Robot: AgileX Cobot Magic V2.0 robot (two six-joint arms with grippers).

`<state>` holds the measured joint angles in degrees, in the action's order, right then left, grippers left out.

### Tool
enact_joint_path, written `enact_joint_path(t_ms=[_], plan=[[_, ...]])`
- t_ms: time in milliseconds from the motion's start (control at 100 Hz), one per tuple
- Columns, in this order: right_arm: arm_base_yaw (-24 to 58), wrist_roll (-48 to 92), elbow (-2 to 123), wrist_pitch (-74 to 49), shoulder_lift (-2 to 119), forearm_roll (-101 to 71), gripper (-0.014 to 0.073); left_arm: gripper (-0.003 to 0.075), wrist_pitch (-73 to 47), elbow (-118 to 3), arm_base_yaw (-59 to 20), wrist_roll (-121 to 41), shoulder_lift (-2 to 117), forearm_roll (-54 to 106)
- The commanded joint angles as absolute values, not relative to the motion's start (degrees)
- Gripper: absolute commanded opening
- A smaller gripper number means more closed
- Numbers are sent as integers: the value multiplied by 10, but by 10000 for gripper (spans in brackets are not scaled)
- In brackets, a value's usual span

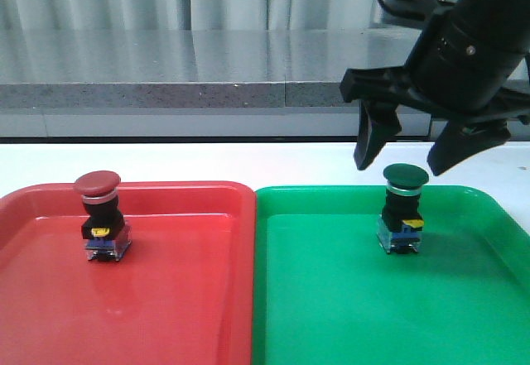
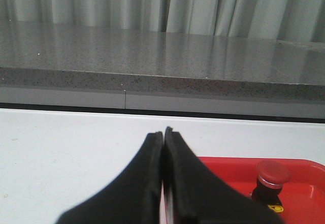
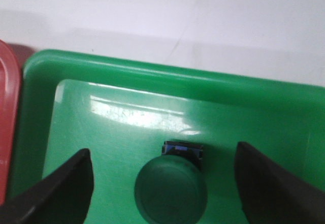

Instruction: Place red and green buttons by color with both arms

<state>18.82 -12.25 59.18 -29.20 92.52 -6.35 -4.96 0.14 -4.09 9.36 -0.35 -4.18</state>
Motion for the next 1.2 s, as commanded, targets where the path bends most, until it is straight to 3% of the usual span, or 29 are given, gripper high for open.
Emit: enact_joint_path(t_ms=[0,470,1050,1190], plan=[[188,-122,603,-257,876,-54,573,-20,-5,25,-45,98,-21,-42],[134,-122,588,-257,722,32,573,-20,-5,25,-45,98,-21,-42],[129,-122,385,-245,434,59,571,-20,-5,25,-45,98,-21,-42],[129,-122,345,-245,366,59,524,-20,-5,25,-45,98,-21,-42]])
